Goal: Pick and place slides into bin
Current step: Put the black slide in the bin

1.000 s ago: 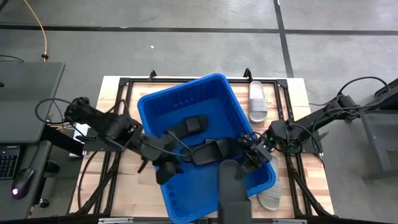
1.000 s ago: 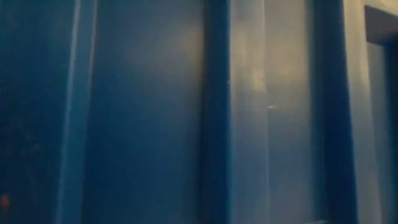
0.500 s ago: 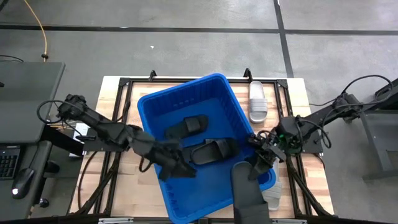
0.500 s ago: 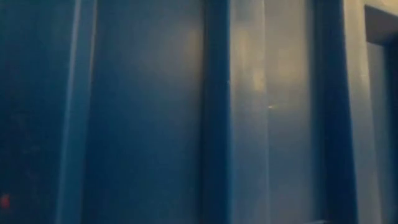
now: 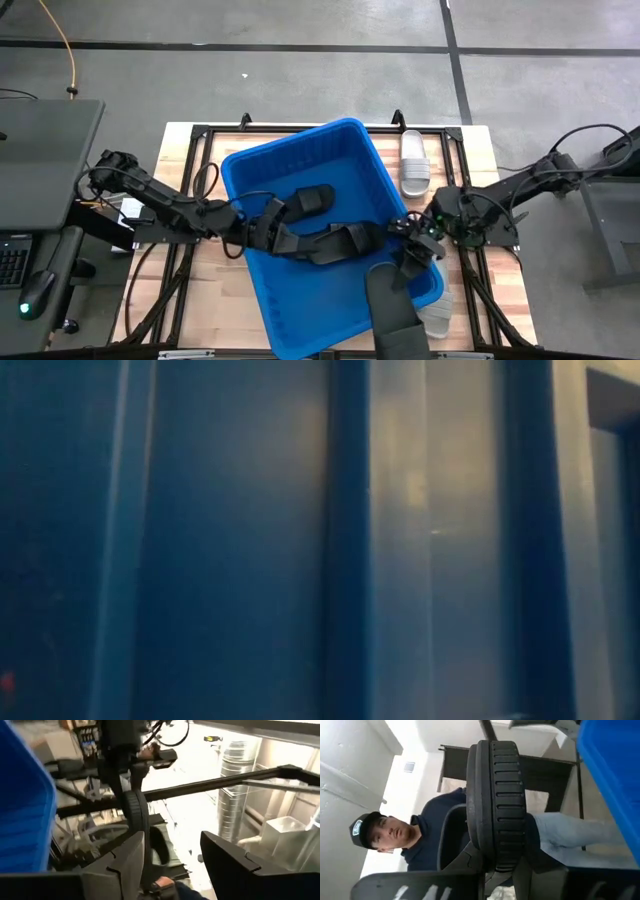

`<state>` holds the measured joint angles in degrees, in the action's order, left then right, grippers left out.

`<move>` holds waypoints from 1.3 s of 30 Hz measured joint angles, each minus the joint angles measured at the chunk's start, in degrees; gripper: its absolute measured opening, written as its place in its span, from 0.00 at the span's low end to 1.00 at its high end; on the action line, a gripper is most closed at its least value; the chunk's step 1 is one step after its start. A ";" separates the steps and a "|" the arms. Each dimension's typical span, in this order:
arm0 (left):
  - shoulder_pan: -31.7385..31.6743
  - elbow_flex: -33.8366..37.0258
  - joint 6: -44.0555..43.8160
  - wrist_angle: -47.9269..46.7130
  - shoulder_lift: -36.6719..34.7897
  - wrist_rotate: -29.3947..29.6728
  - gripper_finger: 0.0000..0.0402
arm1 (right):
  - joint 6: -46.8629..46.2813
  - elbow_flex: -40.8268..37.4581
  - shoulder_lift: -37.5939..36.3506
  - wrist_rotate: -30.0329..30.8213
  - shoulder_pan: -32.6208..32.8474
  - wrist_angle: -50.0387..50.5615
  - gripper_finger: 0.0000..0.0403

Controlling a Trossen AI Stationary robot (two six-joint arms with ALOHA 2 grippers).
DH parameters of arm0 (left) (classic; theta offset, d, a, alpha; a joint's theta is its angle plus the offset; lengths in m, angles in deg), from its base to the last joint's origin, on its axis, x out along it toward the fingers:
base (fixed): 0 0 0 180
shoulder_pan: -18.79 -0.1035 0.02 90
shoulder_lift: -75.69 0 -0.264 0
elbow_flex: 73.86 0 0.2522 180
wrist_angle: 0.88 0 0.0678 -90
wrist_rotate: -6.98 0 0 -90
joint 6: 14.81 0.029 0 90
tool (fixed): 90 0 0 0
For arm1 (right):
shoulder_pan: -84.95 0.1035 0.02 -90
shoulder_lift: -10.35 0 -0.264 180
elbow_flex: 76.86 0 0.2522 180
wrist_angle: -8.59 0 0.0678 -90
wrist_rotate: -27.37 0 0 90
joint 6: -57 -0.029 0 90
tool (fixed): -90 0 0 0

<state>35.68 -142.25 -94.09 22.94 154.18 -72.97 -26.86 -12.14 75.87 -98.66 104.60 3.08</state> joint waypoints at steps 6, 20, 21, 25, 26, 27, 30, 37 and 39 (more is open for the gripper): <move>-0.87 0.02 -5.07 -1.75 0.08 -0.89 0.46 | -3.25 0.00 3.17 -4.17 -4.62 0.38 0.06; -2.23 0.06 -7.50 -7.43 0.16 -4.90 0.46 | 1.49 16.68 16.07 -12.29 -10.47 6.40 0.06; -2.24 0.06 -7.50 -7.31 0.15 -4.90 0.46 | 2.58 18.13 17.15 -12.91 -10.70 8.62 0.06; -2.25 0.04 -7.05 -7.17 0.14 -6.52 0.46 | 5.97 22.88 21.72 -16.81 -10.66 14.36 0.06; -2.25 0.04 -6.66 -7.03 0.14 -7.24 0.46 | 6.52 23.84 22.66 -17.75 -10.63 14.39 0.06; -2.23 0.04 -6.44 -6.95 0.14 -8.14 0.46 | 6.81 24.71 23.36 -18.22 -10.61 14.37 0.06; -1.22 0.04 -6.28 -7.63 0.14 -10.33 0.46 | 6.95 27.15 24.70 -18.48 -10.80 14.00 0.06; 0.04 0.06 -5.32 -8.20 0.14 -9.17 0.46 | 7.33 27.82 26.81 -21.56 -13.14 14.78 0.06; 0.00 0.08 -5.02 -8.40 0.14 -9.72 0.46 | 7.49 27.79 27.77 -20.50 -13.27 16.72 0.06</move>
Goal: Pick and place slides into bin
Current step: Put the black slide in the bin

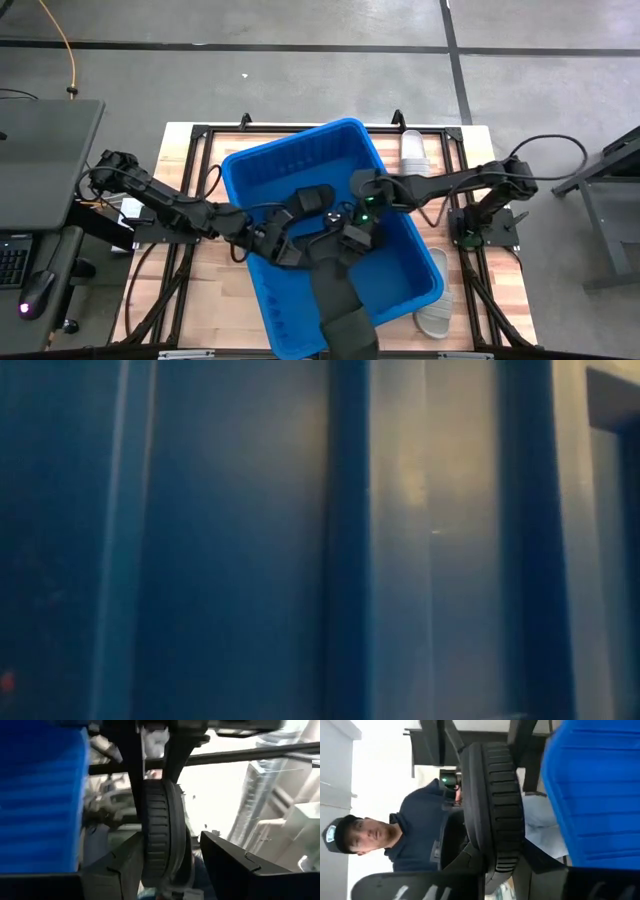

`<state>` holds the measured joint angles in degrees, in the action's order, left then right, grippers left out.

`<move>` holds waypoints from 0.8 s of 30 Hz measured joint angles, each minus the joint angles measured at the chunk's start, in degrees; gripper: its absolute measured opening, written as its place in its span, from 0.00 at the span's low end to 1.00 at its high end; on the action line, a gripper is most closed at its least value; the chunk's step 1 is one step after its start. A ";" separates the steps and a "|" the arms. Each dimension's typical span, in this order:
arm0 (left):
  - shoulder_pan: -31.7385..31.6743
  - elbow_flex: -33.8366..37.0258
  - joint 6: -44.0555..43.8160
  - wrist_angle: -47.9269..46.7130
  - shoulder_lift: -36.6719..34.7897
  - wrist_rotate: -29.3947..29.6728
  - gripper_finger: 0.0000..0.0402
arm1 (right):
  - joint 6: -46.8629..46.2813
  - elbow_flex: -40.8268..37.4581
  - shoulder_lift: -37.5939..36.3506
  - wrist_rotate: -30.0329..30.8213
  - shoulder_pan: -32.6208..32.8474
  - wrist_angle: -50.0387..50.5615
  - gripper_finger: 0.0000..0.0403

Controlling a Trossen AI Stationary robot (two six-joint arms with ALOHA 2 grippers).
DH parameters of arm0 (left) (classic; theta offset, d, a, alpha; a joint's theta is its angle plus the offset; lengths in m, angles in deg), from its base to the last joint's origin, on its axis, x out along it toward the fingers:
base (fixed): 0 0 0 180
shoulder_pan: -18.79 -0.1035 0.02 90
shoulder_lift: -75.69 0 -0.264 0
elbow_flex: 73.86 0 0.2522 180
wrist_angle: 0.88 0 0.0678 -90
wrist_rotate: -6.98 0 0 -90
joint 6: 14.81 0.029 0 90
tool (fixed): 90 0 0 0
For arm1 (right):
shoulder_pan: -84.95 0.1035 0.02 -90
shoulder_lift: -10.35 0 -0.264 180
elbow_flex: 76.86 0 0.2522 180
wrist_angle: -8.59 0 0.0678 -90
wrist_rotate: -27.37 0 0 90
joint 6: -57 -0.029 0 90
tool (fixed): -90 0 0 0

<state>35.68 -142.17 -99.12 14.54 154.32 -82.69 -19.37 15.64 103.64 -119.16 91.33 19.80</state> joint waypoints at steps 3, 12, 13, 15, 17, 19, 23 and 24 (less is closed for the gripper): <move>0.00 0.10 -0.12 -1.99 0.15 -1.13 0.46 | 1.46 -0.09 0.66 -0.52 0.17 1.21 0.06; 0.78 -0.05 -0.42 -5.21 0.00 -1.43 0.46 | 0.05 -0.08 0.82 0.24 -1.35 1.39 0.06; 0.78 -0.04 -0.42 -5.38 0.00 -1.47 0.46 | -0.06 -0.10 0.92 -0.10 -1.58 1.46 0.06; 0.77 -0.04 -0.42 -5.26 0.00 -1.51 0.46 | -1.01 -0.14 0.88 0.30 -1.77 1.02 0.06; 0.79 -0.04 -0.40 -5.20 0.00 -1.06 0.45 | -1.35 -0.14 0.88 -0.08 -1.86 0.64 0.06; 0.80 -0.04 -0.83 -5.31 0.00 -0.23 0.42 | -1.31 -0.14 0.88 -0.31 -1.91 0.65 0.06; 0.76 -0.04 -0.08 -5.61 0.00 0.34 0.20 | -1.23 -0.14 0.85 -0.03 -1.86 -0.16 0.06; 0.76 -0.04 0.26 -5.61 0.00 0.36 0.12 | -1.48 -0.14 0.84 -0.09 -1.84 -0.71 0.06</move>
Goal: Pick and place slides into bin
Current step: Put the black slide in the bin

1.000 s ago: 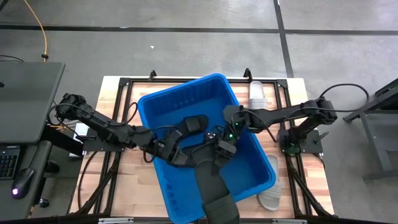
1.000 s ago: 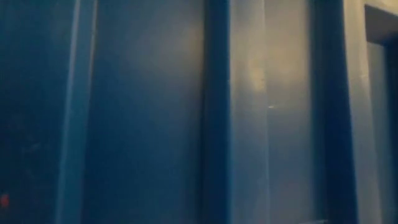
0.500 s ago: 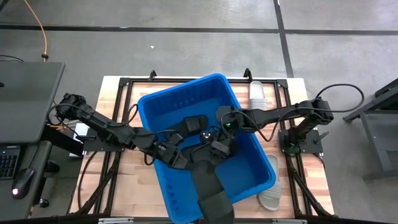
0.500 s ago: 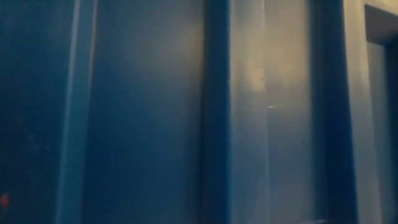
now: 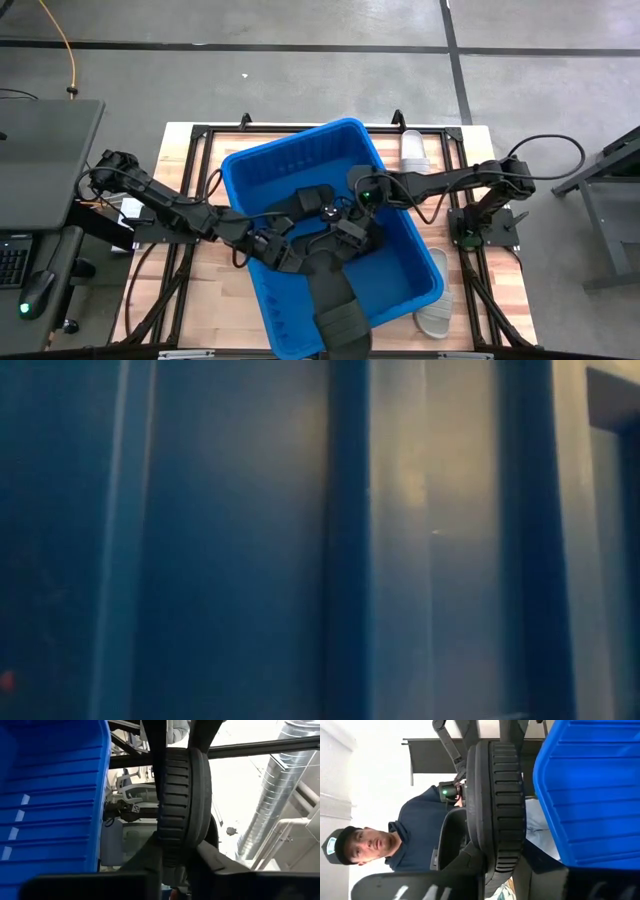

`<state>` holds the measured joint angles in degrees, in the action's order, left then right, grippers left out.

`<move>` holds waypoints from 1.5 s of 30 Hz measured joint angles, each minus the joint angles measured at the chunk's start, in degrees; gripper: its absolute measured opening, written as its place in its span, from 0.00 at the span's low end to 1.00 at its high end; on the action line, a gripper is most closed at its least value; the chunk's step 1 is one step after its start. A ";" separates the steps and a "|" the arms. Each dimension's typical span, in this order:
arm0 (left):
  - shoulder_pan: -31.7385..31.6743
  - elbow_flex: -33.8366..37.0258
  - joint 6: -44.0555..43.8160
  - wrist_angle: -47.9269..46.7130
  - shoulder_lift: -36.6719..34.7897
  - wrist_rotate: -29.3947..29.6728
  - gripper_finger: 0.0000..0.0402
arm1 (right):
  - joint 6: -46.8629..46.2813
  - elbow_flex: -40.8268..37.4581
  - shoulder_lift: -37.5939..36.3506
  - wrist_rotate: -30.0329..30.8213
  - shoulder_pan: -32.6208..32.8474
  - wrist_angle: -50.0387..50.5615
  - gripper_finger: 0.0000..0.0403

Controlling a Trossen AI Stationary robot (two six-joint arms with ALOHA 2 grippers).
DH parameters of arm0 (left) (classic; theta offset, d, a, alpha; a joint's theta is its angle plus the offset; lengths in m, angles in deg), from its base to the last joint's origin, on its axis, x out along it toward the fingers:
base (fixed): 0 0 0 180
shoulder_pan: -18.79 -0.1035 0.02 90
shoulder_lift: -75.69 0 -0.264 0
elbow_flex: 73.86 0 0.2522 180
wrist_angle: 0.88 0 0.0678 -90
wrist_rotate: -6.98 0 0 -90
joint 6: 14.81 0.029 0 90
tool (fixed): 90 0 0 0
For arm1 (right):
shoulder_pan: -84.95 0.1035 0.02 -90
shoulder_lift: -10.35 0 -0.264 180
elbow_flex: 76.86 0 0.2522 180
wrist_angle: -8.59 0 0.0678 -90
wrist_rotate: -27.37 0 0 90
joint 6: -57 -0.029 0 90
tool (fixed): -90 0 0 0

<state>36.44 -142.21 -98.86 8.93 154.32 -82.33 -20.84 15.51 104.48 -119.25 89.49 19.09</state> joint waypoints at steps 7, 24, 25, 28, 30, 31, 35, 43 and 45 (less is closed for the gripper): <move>0.10 -0.02 -0.40 -1.17 -0.12 2.06 0.08 | 1.19 -0.07 -0.02 0.51 0.08 -0.77 0.11; 1.63 0.03 7.24 -19.73 -14.57 10.57 0.08 | 25.07 0.20 -11.38 10.81 -1.49 16.96 0.23; 1.64 0.02 7.27 -21.88 -16.10 11.50 0.08 | 25.53 0.15 -11.83 12.19 -1.52 19.24 0.23; 1.53 0.02 8.32 -27.59 -20.26 16.34 0.08 | 25.18 -0.07 -13.25 16.52 -1.59 22.16 0.23; 1.50 0.13 8.94 -31.01 -23.21 21.31 0.08 | 23.49 -0.05 -14.58 21.09 -1.36 21.41 0.23; 1.49 0.09 9.61 -31.31 -24.26 24.24 0.08 | 23.05 0.01 -15.11 23.82 -0.78 21.08 0.23; 1.55 0.00 13.36 -31.27 -27.75 30.48 0.08 | 23.05 0.02 -15.85 33.37 1.44 19.24 0.26; 1.53 0.00 20.40 -30.66 -31.06 39.10 0.08 | 19.88 0.00 -16.26 40.88 5.10 11.66 0.52; 1.53 0.05 21.33 -31.33 -31.99 40.73 0.08 | 20.54 -0.04 -16.79 44.97 5.69 13.33 0.59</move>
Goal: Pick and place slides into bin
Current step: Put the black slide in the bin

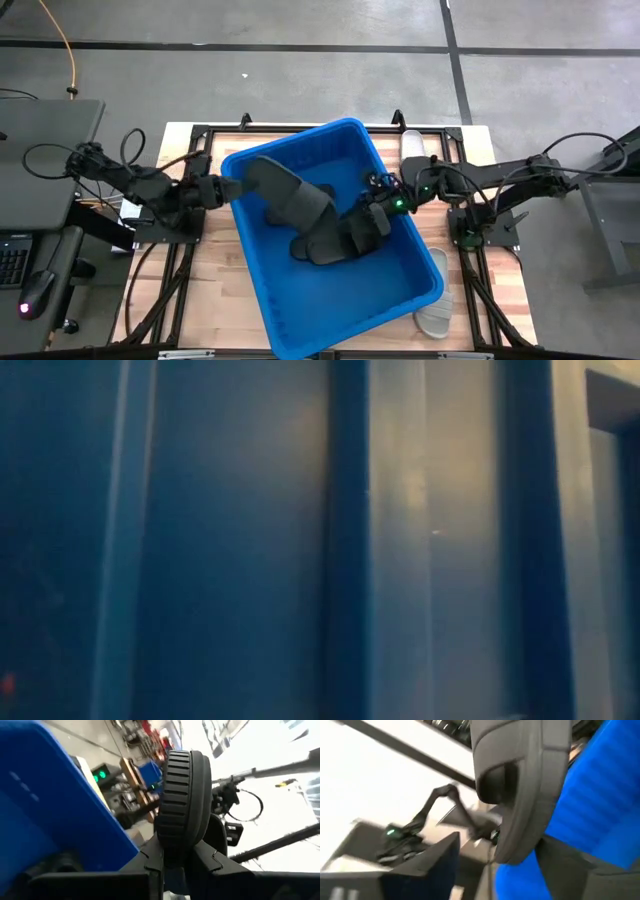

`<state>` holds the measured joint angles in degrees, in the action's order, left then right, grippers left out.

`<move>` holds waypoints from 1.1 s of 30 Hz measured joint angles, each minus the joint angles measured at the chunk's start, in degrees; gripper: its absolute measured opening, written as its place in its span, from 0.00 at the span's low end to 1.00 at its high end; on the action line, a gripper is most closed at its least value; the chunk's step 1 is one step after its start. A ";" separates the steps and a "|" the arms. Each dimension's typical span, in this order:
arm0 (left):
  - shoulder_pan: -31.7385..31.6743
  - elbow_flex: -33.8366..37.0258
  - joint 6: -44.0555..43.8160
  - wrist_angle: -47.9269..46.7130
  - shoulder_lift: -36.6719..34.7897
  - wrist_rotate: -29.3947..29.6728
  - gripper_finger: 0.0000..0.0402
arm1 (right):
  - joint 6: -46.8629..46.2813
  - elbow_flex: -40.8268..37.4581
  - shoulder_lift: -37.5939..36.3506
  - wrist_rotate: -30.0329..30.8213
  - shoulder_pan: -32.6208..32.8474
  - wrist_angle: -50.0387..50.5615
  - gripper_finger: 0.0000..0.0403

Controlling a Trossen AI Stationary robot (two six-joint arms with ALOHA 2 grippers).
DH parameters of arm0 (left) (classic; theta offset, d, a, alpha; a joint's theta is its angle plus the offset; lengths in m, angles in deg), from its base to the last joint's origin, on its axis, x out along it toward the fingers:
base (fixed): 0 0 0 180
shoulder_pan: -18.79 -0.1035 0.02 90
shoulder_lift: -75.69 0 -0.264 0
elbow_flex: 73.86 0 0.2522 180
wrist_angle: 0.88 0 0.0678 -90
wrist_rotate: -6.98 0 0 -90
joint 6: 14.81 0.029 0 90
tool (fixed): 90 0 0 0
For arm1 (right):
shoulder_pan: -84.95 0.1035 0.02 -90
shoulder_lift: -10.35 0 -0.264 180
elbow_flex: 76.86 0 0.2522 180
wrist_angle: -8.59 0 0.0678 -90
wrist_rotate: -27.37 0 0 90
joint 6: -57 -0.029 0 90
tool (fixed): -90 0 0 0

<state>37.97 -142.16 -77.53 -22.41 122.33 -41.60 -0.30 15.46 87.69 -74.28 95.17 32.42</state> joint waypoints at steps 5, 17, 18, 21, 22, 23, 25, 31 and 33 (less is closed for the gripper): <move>-0.04 -0.06 1.33 0.36 -1.85 6.66 0.08 | 1.55 0.02 -0.87 8.17 0.09 0.81 0.72; -0.03 -0.02 2.45 2.41 -0.98 8.24 0.08 | 2.67 0.00 -0.62 20.34 0.16 -1.28 0.74; -0.02 -0.02 2.64 3.37 -0.72 7.88 0.08 | 1.70 0.00 -0.55 21.51 -0.16 -1.05 0.74; -0.02 0.00 5.87 7.49 -0.12 7.30 0.08 | 1.39 0.00 -0.52 23.58 -0.78 0.08 0.74; 0.01 0.00 6.75 8.69 -0.08 7.50 0.08 | 1.20 0.01 -0.52 23.58 -0.98 0.21 0.74; 0.01 -0.01 7.20 10.06 0.03 8.02 0.08 | 0.71 0.02 -0.52 23.50 -1.12 0.50 0.74; -0.02 -0.02 9.24 11.79 -0.03 8.02 0.08 | 0.73 0.02 -0.50 23.40 -0.95 0.67 0.74; -0.04 -0.02 10.24 12.76 0.52 7.82 0.08 | 0.75 0.04 -0.21 25.45 -0.42 0.92 0.73; -0.03 -0.02 9.87 12.95 1.42 7.85 0.08 | 0.76 0.04 -0.11 24.91 -1.15 0.92 0.70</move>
<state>37.94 -142.18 -67.65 -9.46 123.75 -33.75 0.46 15.51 87.58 -49.37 94.02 33.35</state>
